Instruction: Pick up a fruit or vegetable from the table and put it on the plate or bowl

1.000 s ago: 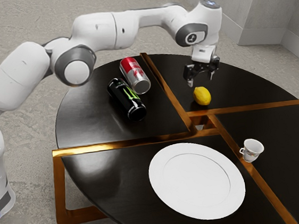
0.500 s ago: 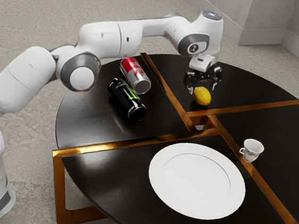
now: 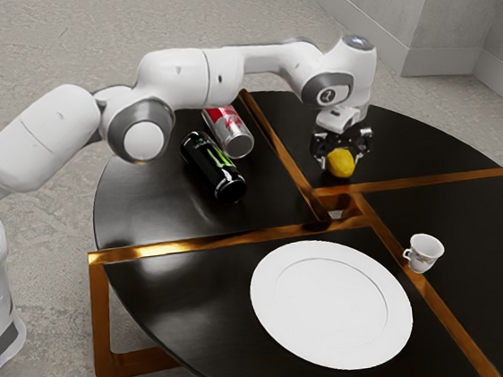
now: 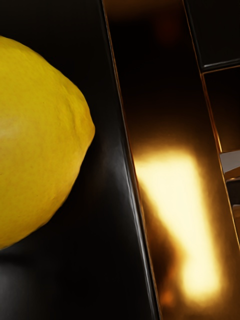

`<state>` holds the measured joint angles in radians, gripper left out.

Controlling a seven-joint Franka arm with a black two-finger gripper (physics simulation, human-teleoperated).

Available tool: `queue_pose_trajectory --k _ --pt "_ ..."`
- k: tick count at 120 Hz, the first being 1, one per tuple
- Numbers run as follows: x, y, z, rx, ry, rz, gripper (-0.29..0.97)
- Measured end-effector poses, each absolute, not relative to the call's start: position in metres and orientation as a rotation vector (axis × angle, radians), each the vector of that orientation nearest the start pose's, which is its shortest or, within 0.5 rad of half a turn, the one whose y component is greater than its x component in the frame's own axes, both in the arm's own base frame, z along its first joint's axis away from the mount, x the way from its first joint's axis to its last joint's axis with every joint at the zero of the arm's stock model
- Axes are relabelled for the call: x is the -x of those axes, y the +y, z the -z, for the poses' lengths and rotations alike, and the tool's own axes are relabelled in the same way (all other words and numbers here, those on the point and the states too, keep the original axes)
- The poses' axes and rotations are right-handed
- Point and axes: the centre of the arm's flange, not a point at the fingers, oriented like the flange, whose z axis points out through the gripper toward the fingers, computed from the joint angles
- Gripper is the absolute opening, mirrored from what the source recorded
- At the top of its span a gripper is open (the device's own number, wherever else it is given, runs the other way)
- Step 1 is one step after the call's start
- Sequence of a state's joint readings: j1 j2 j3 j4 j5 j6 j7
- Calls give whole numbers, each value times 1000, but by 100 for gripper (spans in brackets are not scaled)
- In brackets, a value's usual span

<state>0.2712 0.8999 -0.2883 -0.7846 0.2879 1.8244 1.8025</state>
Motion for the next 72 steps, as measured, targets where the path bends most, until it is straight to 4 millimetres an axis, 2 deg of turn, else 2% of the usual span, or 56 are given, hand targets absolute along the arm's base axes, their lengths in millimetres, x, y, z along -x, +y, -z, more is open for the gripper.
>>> queue_pose_trajectory --k 13,24,35,42,52,60,66,72 --pt "-785 112 -415 1895 2296 70 45" --pt "-786 104 -419 1868 2308 76 38" --pt "-781 101 -442 1851 2303 81 35" --pt "-773 95 -468 1835 2300 74 34" --pt "-740 71 -512 1823 2318 32 34" --pt "-694 35 -547 1816 2343 -18 34" --pt "-658 1 -555 1805 2370 -61 35" --pt "-623 -38 -556 1775 2398 -104 35"
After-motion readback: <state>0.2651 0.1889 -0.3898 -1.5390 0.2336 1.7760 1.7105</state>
